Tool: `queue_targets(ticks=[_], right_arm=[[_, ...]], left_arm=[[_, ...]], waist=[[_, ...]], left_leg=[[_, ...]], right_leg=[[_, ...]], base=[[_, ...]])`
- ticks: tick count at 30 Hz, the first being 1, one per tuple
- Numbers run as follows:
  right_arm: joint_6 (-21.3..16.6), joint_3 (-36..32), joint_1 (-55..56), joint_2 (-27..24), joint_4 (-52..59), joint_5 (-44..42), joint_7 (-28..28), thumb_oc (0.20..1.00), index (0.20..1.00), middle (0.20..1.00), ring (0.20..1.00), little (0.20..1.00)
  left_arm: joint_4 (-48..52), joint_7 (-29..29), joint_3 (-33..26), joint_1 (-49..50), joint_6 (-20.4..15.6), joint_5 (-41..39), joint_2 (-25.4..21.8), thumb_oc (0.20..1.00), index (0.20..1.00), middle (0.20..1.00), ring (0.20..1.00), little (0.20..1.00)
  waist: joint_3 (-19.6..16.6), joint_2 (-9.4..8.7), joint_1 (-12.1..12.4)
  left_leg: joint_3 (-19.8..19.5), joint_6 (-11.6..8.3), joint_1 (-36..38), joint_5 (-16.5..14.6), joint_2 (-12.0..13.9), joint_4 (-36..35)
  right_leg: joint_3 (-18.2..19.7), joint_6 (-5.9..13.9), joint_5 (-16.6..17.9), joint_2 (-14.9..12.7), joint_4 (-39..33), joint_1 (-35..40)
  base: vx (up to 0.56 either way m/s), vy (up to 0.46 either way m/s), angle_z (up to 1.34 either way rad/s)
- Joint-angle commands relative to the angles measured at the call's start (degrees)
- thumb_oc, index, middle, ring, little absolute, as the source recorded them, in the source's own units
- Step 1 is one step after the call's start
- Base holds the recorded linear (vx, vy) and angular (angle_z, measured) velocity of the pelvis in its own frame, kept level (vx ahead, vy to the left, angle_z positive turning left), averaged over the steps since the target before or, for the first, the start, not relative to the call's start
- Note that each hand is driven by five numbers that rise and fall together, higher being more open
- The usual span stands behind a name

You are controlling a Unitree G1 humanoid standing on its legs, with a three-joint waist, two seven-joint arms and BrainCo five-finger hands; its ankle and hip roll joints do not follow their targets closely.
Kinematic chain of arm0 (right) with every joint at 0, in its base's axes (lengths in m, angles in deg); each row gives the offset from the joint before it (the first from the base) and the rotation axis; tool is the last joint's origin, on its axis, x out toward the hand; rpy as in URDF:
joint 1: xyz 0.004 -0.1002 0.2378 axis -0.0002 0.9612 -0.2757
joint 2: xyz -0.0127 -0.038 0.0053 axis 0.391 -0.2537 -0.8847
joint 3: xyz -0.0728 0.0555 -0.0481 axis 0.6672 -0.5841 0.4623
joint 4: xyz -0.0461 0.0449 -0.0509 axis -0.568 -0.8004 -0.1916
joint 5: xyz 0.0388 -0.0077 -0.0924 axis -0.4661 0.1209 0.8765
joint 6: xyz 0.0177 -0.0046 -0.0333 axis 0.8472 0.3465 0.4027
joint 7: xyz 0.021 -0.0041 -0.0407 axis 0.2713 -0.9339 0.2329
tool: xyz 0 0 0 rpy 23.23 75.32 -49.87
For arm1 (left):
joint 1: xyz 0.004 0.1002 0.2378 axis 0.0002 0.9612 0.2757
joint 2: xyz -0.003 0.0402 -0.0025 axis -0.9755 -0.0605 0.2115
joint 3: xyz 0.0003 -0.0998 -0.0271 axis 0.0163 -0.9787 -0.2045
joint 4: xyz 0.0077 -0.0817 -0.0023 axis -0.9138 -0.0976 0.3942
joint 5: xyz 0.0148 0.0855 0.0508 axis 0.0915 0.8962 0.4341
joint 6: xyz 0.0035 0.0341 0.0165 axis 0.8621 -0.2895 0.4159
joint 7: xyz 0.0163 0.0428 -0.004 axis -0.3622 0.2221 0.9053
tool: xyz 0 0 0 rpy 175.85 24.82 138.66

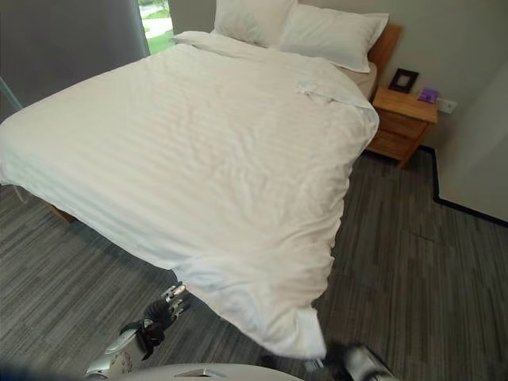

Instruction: Making the bed.

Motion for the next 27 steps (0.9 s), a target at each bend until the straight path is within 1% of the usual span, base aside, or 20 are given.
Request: queue_targets(ticks=[1,2,4,5,6,7,9,10,11,12,13,14,15,16,17,19,20,22,25,27], right_arm=[[0.1,2.2,-1.7,-4.6,-0.7,-5.9,3.1,1.000,1.000,1.000,1.000,1.000],[0.3,1.3,-1.2,-6.3,-0.2,-5.7,3.8,1.000,1.000,1.000,1.000,1.000],[0.1,-0.1,-1.9,-9.5,2.2,-5.6,2.4,1.000,1.000,1.000,1.000,1.000],[0.0,-4.5,-2.7,-13.6,9.8,-6.5,-2.2,1.000,1.000,1.000,1.000,1.000],[-1.0,-17.1,-0.1,-16.1,29.1,-8.7,-12.9,0.398,0.398,0.398,0.398,0.398],[-1.9,-20.6,0.7,-16.0,32.4,-10.2,-15.0,0.200,0.200,0.200,0.200,0.200],[-1.8,-20.8,0.9,-16.0,32.6,-10.2,-15.0,0.200,0.200,0.200,0.200,0.200],[-3.7,-26.1,1.5,-12.8,43.9,-17.6,-17.6,0.200,0.200,0.200,0.200,0.200],[-5.5,-27.4,0.9,-10.3,46.8,-22.9,-17.8,0.200,0.200,0.200,0.200,0.200],[-7.7,-28.0,0.0,-7.1,48.8,-30.2,-16.9,0.200,0.200,0.200,0.200,0.200],[-7.7,-28.0,0.0,-7.1,48.8,-30.2,-16.9,0.200,0.200,0.200,0.200,0.200],[-11.6,-25.7,-0.5,-0.8,59.6,-40.2,-14.0,0.200,0.200,0.200,0.200,0.200],[-11.5,-25.7,-0.5,-0.8,59.7,-40.2,-14.0,0.200,0.200,0.200,0.200,0.200],[-11.7,-23.9,-0.5,0.0,62.8,-40.8,-12.8,0.200,0.200,0.200,0.200,0.200],[-11.3,-23.1,-1.2,-0.2,62.0,-42.2,-11.6,0.200,0.200,0.200,0.200,0.200],[-11.8,-20.1,-2.8,1.2,65.1,-47.7,-9.8,0.200,0.200,0.200,0.200,0.200],[-12.1,-18.5,-3.4,1.6,66.6,-48.9,-9.3,0.200,0.200,0.200,0.200,0.200],[-11.4,-15.5,-5.4,2.0,65.8,-52.7,-7.7,0.200,0.200,0.200,0.200,0.200],[-11.3,-11.8,-12.9,2.0,60.1,-55.2,-9.2,0.200,0.200,0.200,0.200,0.200],[-11.6,-11.2,-14.8,2.6,58.9,-56.8,-9.0,0.200,0.200,0.200,0.200,0.200]], left_arm=[[0.9,2.4,-0.5,-3.4,-0.6,1.9,0.9,1.000,1.000,1.000,1.000,1.000],[0.7,2.7,-0.5,-3.3,-0.3,2.1,0.7,1.000,1.000,1.000,1.000,1.000],[1.6,2.5,-0.4,-3.0,-0.4,1.8,0.4,1.000,1.000,1.000,1.000,1.000],[2.9,2.0,-0.8,-2.5,-0.3,1.5,0.2,1.000,1.000,1.000,1.000,1.000],[5.3,0.6,-3.3,-0.5,-0.8,1.1,1.0,1.000,1.000,1.000,1.000,1.000],[5.6,0.5,-3.5,-0.1,-0.9,0.9,1.1,1.000,1.000,1.000,1.000,1.000],[5.6,0.5,-3.4,-0.1,-0.9,0.9,1.1,1.000,1.000,1.000,1.000,1.000],[6.5,0.0,-3.5,0.9,-0.9,0.7,1.2,1.000,1.000,1.000,1.000,1.000],[6.6,0.0,-3.5,1.2,-0.8,0.5,1.1,1.000,1.000,1.000,1.000,1.000],[6.6,0.0,-3.2,1.4,-0.8,0.3,1.1,1.000,1.000,1.000,1.000,1.000],[6.6,0.0,-3.2,1.4,-0.8,0.3,1.1,1.000,1.000,1.000,1.000,1.000],[7.5,0.2,-2.8,2.8,-0.7,0.0,0.8,1.000,1.000,1.000,1.000,1.000],[7.6,0.2,-2.8,2.9,-0.7,0.0,0.8,1.000,1.000,1.000,1.000,1.000],[7.8,0.3,-2.7,3.2,-0.7,0.4,0.7,1.000,1.000,1.000,1.000,1.000],[7.8,0.7,-2.5,3.4,-0.7,0.6,0.5,1.000,1.000,1.000,1.000,1.000],[8.6,1.3,-1.5,4.0,-0.6,0.4,0.2,1.000,1.000,1.000,1.000,1.000],[8.6,1.5,-1.2,4.1,-0.7,0.4,-0.2,1.000,1.000,1.000,1.000,1.000],[8.2,2.3,-0.5,4.3,-0.8,0.4,-0.5,1.000,1.000,1.000,1.000,1.000],[8.0,2.4,1.0,3.2,-1.3,0.0,-0.9,1.000,1.000,1.000,1.000,1.000],[7.8,2.5,1.2,3.0,-1.2,-0.3,-0.8,1.000,1.000,1.000,1.000,1.000]], waist=[[0.5,0.56,-1.5],[0.6,0.52,-1.7],[0.7,0.51,-2.0],[1.0,0.59,-2.6],[1.5,1.59,-4.0],[1.6,1.90,-4.2],[1.6,1.93,-4.1],[2.1,2.41,-4.7],[2.3,2.54,-4.8],[2.6,2.70,-4.8],[2.6,2.70,-4.8],[3.5,3.09,-4.4],[3.5,3.05,-4.5],[3.6,3.16,-4.2],[3.8,3.25,-4.0],[4.5,3.59,-3.5],[5.0,3.81,-3.2],[5.4,4.18,-2.5],[6.4,4.96,-1.2],[6.5,5.12,-0.9]], left_leg=[[0.3,-2.34,-1.3,1.2,1.4,0.6],[0.4,-2.25,-1.1,1.1,1.4,0.6],[0.5,-2.20,-0.9,1.0,1.4,0.6],[1.0,-2.20,-0.8,0.9,1.4,0.6],[2.1,-2.07,-0.8,0.7,1.5,0.6],[2.3,-2.00,-0.8,0.5,1.5,0.6],[2.3,-2.00,-0.7,0.5,1.5,0.6],[2.8,-1.95,-0.9,0.4,1.6,0.6],[3.0,-1.95,-1.0,0.4,1.6,0.6],[3.1,-1.93,-1.2,0.5,1.6,0.6],[3.1,-1.93,-1.2,0.5,1.6,0.6],[3.3,-2.05,-2.1,0.8,1.7,0.6],[3.3,-2.05,-2.1,0.8,1.6,0.6],[3.2,-2.15,-2.5,1.0,1.7,0.6],[3.1,-2.25,-2.9,1.2,1.7,0.6],[2.9,-2.49,-4.0,1.7,1.7,0.6],[2.8,-2.61,-4.6,2.0,1.7,0.6],[2.8,-2.84,-6.1,2.4,1.7,0.6],[2.8,-3.32,-8.6,3.3,1.8,0.6],[2.8,-3.39,-9.3,3.5,1.8,0.6]], right_leg=[[-0.2,3.34,0.1,-2.5,2.6,1.7],[0.2,3.33,0.1,-2.5,2.6,1.8],[0.4,3.37,0.1,-2.5,2.6,1.9],[0.8,3.54,0.2,-2.5,2.6,1.7],[1.6,3.84,0.5,-2.4,2.4,1.4],[1.8,3.89,0.5,-2.4,2.4,1.4],[1.8,3.89,0.5,-2.4,2.4,1.4],[2.2,3.93,0.5,-2.4,2.2,1.1],[2.3,3.91,0.6,-2.4,2.2,0.9],[2.5,3.89,0.6,-2.3,2.1,0.7],[2.5,3.89,0.6,-2.3,2.1,0.7],[2.7,3.78,0.9,-2.3,1.8,-0.2],[2.7,3.78,0.9,-2.3,1.8,-0.2],[2.7,3.74,1.1,-2.3,1.5,-0.5],[2.5,3.75,1.1,-2.4,1.3,-0.7],[2.1,3.74,1.5,-2.4,1.1,-1.6],[2.0,3.76,1.6,-2.4,1.1,-2.1],[1.7,3.79,1.9,-2.4,1.1,-3.5],[1.6,3.86,2.5,-2.2,1.1,-5.9],[1.6,3.88,2.6,-2.2,1.1,-6.6]], base=[[-0.01,-0.010,-0.22],[0.00,-0.016,-0.30],[0.02,-0.020,-0.35],[0.02,0.001,-0.36],[0.02,0.009,-0.27],[0.01,0.022,-0.19],[0.00,0.002,-0.21],[0.00,-0.009,-0.12],[0.00,0.000,0.00],[0.00,0.000,0.00],[-0.04,-0.038,-0.15],[-0.03,-0.030,-0.22],[-0.04,-0.045,-0.21],[-0.01,-0.030,-0.12],[-0.03,-0.041,-0.03],[-0.06,-0.038,0.09],[-0.08,-0.041,0.06],[-0.07,-0.044,0.07],[-0.08,-0.042,0.07],[-0.05,-0.029,0.03]])
